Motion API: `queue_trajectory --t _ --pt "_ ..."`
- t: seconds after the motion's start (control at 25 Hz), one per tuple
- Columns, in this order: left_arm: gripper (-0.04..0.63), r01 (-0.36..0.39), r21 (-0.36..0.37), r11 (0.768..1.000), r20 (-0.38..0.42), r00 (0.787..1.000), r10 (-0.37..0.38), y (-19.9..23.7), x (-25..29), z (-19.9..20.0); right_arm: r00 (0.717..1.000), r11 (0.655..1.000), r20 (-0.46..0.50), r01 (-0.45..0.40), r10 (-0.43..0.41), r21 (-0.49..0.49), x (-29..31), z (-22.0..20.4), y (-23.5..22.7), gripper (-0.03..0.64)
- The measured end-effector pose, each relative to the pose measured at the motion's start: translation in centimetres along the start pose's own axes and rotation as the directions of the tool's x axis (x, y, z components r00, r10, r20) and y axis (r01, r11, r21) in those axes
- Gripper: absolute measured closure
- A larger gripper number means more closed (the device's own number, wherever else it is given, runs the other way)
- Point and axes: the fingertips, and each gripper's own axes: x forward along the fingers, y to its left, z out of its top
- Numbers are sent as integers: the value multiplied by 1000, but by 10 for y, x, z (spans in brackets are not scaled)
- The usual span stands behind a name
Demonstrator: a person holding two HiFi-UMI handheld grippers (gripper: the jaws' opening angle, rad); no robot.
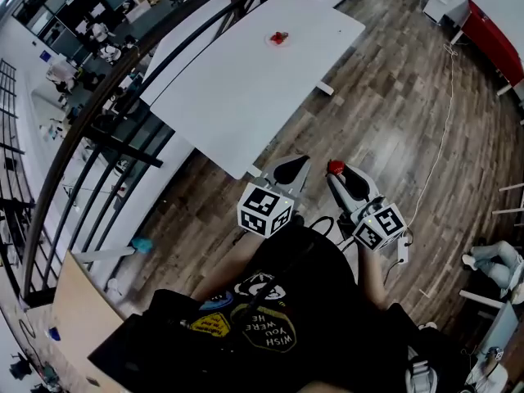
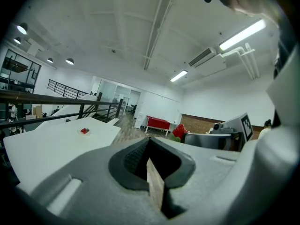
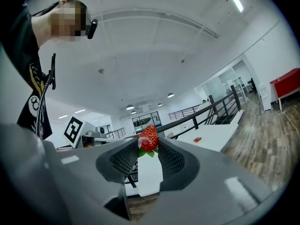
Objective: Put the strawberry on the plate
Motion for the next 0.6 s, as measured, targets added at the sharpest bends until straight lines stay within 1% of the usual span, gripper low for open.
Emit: queue_trajectory --t 0.12,0.24,0.28,0.48,0.6 --pt "594 -13 0 1000 -8 1000 13 0 13 -6 1000 1000 -9 -6 7 14 1 -3 -15 482" --pt "594 -30 10 1000 32 999 29 3 17 -2 1000 1000 -19 -11 12 27 0 -7 -22 482" --pt "594 -38 10 999 35 999 37 7 20 0 1000 999 -21 -11 12 32 1 -8 -25 482" --pt "594 -71 -12 997 -11 997 71 30 35 -3 1000 999 -27 -13 15 48 18 -7 -39 482" --pt "594 -76 -9 997 -38 996 76 46 46 -4 1000 999 -26 -14 16 49 36 -3 -48 482"
